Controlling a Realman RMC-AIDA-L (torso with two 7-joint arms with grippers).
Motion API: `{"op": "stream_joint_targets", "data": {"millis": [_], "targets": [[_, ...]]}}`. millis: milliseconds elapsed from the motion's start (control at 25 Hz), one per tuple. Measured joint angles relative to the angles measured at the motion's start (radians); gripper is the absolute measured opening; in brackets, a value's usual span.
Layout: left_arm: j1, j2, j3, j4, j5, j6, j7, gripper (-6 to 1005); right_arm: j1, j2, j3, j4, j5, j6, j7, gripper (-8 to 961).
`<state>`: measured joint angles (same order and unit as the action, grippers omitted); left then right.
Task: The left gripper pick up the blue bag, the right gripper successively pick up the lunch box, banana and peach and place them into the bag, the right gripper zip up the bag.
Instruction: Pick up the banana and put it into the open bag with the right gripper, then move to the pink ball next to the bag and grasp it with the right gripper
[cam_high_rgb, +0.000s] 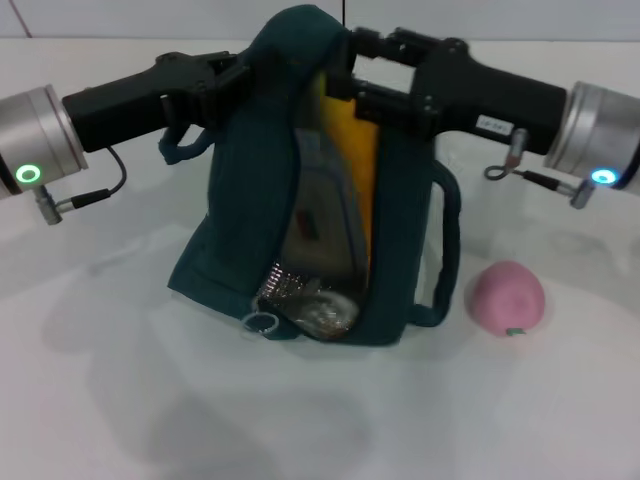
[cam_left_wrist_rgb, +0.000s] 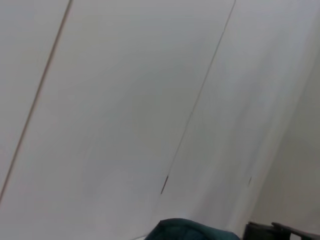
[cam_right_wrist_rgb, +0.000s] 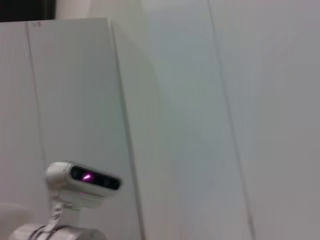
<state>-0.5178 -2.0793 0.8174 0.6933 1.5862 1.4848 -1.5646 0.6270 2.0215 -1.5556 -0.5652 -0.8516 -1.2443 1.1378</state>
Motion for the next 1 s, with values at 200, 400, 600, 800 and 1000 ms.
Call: {"op": "stream_joint_targets", "data": {"millis": [200,400,600,800,1000], "targets": [[0.002,0.003,0.003,0.000,0.002,0.000,0.000,42,-0.066,-0.008,0.094,-0.035,-0.006,-0.042,-0.011,721],[0.003,0.003,-0.001,0.000,0.002,0.000,0.000,42,-0.236,-0.021,0.167,-0.114,-0.027,-0.198,-0.092,803],[0.006,0.003,-0.001,0.000,0.001,0.000,-0.002,40,-0.391,-0.043,0.203,-0.080,-0.192,-0.292,-0.194,849],[0.015,0.002,-0.003,0.001,0.001,0.000,0.009,40,-0.477,-0.027,0.332,0.073,-0.262,-0.329,-0.315,874],[0.006,-0.002,0.001,-0.001,0.003,-0.014,0.026,40,-0.456,-0.021,0.347,0.233,-0.245,-0.315,-0.433,871]]}}
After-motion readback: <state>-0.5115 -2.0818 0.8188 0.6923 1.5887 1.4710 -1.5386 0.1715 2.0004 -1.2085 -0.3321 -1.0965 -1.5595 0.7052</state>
